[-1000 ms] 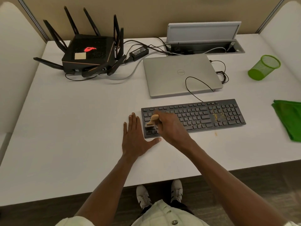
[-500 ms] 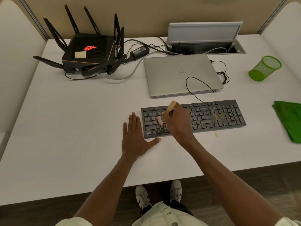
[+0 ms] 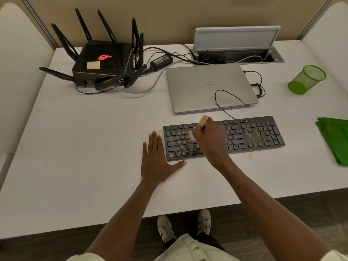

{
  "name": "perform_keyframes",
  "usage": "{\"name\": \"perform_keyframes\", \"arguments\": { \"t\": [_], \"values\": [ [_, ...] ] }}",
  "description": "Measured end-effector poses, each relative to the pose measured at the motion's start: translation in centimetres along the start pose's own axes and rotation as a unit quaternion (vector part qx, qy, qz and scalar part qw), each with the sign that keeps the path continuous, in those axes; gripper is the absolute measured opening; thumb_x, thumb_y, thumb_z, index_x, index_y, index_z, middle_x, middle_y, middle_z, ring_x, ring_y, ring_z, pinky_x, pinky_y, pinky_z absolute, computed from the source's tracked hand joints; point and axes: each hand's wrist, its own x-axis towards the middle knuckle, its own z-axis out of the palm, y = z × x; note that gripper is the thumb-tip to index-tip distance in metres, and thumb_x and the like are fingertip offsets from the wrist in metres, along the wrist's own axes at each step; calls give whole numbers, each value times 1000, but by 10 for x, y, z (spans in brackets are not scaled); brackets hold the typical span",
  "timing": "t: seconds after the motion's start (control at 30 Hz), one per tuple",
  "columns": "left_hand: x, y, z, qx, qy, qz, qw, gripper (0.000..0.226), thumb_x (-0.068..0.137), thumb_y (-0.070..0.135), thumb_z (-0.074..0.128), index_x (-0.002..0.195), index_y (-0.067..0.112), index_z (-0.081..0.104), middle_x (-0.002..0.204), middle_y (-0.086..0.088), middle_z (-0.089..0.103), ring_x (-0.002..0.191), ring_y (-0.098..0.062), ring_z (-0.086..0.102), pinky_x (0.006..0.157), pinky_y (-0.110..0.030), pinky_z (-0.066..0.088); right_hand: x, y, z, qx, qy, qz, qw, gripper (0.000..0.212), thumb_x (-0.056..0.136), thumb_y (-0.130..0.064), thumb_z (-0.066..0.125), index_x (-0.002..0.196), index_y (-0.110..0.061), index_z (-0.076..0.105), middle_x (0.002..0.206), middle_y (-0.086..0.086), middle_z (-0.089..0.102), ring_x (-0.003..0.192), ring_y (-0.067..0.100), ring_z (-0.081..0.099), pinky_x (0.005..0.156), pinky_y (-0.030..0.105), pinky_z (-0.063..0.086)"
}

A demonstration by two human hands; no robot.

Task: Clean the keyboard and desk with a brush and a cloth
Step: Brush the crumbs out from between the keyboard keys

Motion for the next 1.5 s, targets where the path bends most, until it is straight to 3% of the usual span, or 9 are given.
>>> {"name": "perform_keyframes", "arguments": {
  "t": [0.07, 0.23, 0.33, 0.53, 0.83, 1.07, 1.17, 1.37, 1.5],
  "values": [
    [0, 0, 0, -1, 4, 1, 1000, 137, 70, 101, 34, 162, 5, 2, 170, -11, -11, 157, -21, -14, 126, -42, -8, 1, -3, -3, 5, 7, -8, 1000, 16, 97, -24, 56, 93, -9, 58, 71, -1, 65, 57, 8, 62, 47, 27, 53],
    [-1, 0, 0, -9, 8, 1, 1000, 137, 69, 102, 30, 162, 5, 3, 171, -12, -8, 158, -23, -12, 127, -45, -4, -4, -22, 10, 46, -37, -25, 998, 14, 97, -22, 56, 89, -11, 59, 69, -4, 62, 54, 5, 58, 45, 17, 46],
    [-1, 1, -1, -7, -2, -2, 1000, 138, 68, 103, 28, 162, 5, 0, 170, -11, -12, 157, -21, -16, 127, -43, -8, -4, -10, 3, 44, -30, -14, 998, 12, 95, -18, 59, 89, -9, 60, 69, -5, 61, 55, 5, 60, 46, 20, 50],
    [-1, 1, -1, 2, -1, -3, 1000, 139, 68, 103, 31, 162, 5, 1, 170, -10, -14, 157, -20, -16, 127, -43, -7, 7, 20, -34, 19, 28, 44, 998, 17, 92, -12, 56, 77, -6, 55, 57, -6, 51, 42, 2, 46, 39, 10, 33],
    [-2, 1, -1, -8, 11, 0, 1000, 137, 68, 102, 30, 162, 5, 5, 171, -11, -8, 157, -21, -12, 127, -44, -4, -10, -4, -11, 34, -71, -74, 994, 12, 98, -20, 57, 89, -13, 62, 70, -10, 61, 55, -5, 57, 49, 8, 41],
    [-1, 0, -1, 3, 2, -4, 1000, 139, 68, 102, 33, 162, 4, 4, 170, -10, -12, 157, -20, -15, 128, -44, -5, 4, 37, -46, 18, 22, 42, 999, 17, 93, -15, 55, 77, -11, 57, 58, -4, 58, 44, 2, 48, 41, 14, 33],
    [-1, 1, 0, -1, 5, -2, 1000, 139, 68, 102, 32, 162, 4, 5, 171, -10, -10, 157, -20, -14, 128, -45, -3, 8, 34, -50, 11, 37, 40, 998, 17, 93, -17, 56, 78, -10, 58, 60, -5, 57, 46, 2, 49, 42, 13, 35],
    [-1, 1, -1, 6, -2, -7, 1000, 141, 66, 104, 27, 162, 5, 3, 170, -9, -12, 157, -20, -15, 128, -44, -4, 14, 19, -25, 36, -21, 1, 999, 13, 95, -21, 58, 87, -12, 60, 70, -6, 63, 58, 3, 59, 47, 16, 44],
    [-1, 0, -1, 9, -3, -8, 1000, 141, 66, 105, 27, 163, 5, 2, 170, -8, -14, 157, -19, -16, 127, -43, -6, 18, 38, -43, 21, 15, 36, 999, 14, 95, -16, 57, 83, -8, 59, 63, -5, 57, 49, 1, 51, 42, 12, 36]
  ]
}}
